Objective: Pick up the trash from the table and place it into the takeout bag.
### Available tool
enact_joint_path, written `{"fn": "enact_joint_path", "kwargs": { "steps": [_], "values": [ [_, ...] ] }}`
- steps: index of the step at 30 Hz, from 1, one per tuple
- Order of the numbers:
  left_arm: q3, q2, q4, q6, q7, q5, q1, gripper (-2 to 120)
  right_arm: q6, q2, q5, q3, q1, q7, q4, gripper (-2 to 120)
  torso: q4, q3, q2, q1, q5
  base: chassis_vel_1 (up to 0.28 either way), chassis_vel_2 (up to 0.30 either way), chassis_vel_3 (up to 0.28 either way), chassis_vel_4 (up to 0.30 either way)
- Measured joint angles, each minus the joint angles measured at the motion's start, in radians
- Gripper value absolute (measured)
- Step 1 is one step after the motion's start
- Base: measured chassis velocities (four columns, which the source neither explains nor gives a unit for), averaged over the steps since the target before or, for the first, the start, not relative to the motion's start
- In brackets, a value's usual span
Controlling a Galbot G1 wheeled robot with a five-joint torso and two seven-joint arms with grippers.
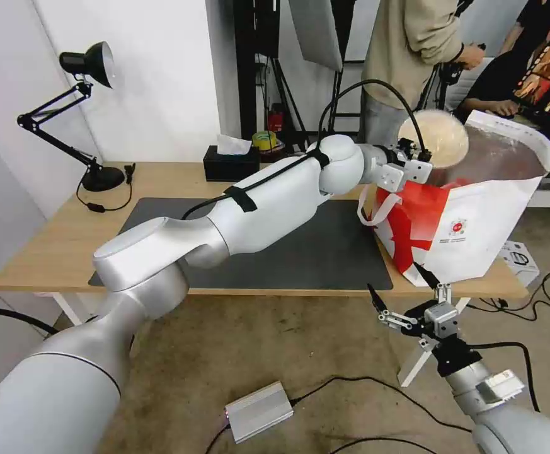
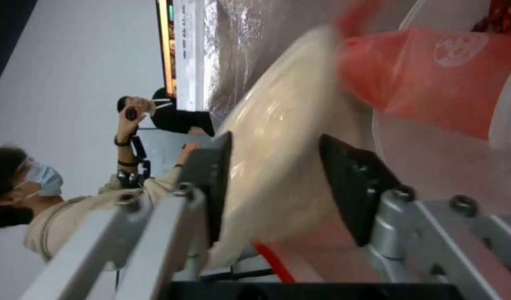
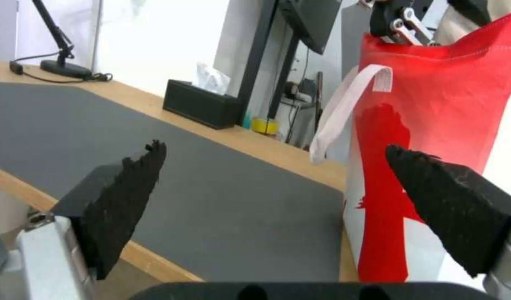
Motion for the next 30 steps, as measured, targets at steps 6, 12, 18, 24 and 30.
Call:
{"fn": "enact_joint_path", "kwargs": {
  "steps": [6,12,18,24,30],
  "values": [
    [0.000,0.000,-0.001,0.000,-0.001,0.009,-0.003,77,0.000,0.000,0.000,0.000,0.000,0.000,0.000,100,0.0000,0.000,0.000,0.000,0.0000,0.000,0.000,0.000,0.000],
    [0.003,0.000,-0.003,0.000,-0.002,0.019,-0.002,94,0.000,0.000,0.000,0.000,0.000,0.000,0.000,100,0.0000,0.000,0.000,0.000,0.0000,0.000,0.000,0.000,0.000],
    [0.003,0.000,-0.003,0.001,-0.003,0.019,-0.002,97,0.000,0.000,0.000,0.000,0.000,0.000,0.000,100,0.0000,0.000,0.000,0.000,0.0000,0.000,0.000,0.000,0.000],
    [-0.004,0.000,-0.009,0.004,-0.006,0.017,-0.004,100,0.000,0.000,0.000,0.000,0.000,0.000,0.000,100,0.0000,0.000,0.000,0.000,0.0000,0.000,0.000,0.000,0.000],
    [-0.023,0.001,-0.019,0.005,-0.007,-0.007,-0.016,100,0.000,0.000,0.000,0.000,0.000,0.000,0.000,100,0.0000,0.000,0.000,0.000,0.0000,0.000,0.000,0.000,0.000]
  ]
}}
